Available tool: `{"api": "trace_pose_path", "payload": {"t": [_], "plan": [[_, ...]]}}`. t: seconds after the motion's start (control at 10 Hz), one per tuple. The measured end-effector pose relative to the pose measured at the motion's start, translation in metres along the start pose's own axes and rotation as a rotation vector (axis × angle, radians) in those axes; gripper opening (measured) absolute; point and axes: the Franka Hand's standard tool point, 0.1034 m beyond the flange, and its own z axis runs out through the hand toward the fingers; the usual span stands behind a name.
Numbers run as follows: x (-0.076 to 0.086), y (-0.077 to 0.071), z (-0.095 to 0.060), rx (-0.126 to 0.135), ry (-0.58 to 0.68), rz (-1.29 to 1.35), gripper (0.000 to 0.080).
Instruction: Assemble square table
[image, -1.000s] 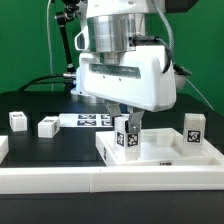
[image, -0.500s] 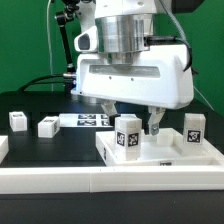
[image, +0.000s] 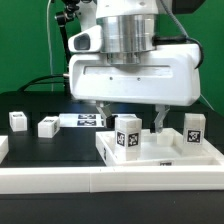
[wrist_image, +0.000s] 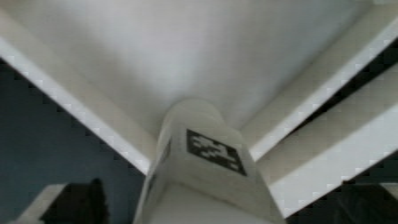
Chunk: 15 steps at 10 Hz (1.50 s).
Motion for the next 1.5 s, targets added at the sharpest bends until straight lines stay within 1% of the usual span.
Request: {"api": "trace_pose_path", "payload": {"t": [0.1, 0.3, 0.7, 0.9, 1.2, 1.3, 1.4, 1.5], "plan": [[0.000, -0.001, 0.000, -0.017, 0.006, -0.092, 0.0649], [-0.001, -0.003, 0.000, -0.035, 0.008, -0.271, 0.0649], [-0.001, 0.002, 0.001, -0.037, -0.002, -0.568, 0.0649], [0.003, 0.009, 0.001, -0.038, -0.006, -0.767, 0.0649], [0.003, 0.010, 0.001, -0.038, -0.007, -0.831, 0.0639], [0.003, 0.010, 0.001, -0.038, -0.007, -0.829, 0.0456], [0.003, 0.010, 0.001, -0.038, -0.007, -0.800, 0.0319], [0.003, 0.010, 0.001, -0.037, -0.006, -0.763, 0.0319]]}}
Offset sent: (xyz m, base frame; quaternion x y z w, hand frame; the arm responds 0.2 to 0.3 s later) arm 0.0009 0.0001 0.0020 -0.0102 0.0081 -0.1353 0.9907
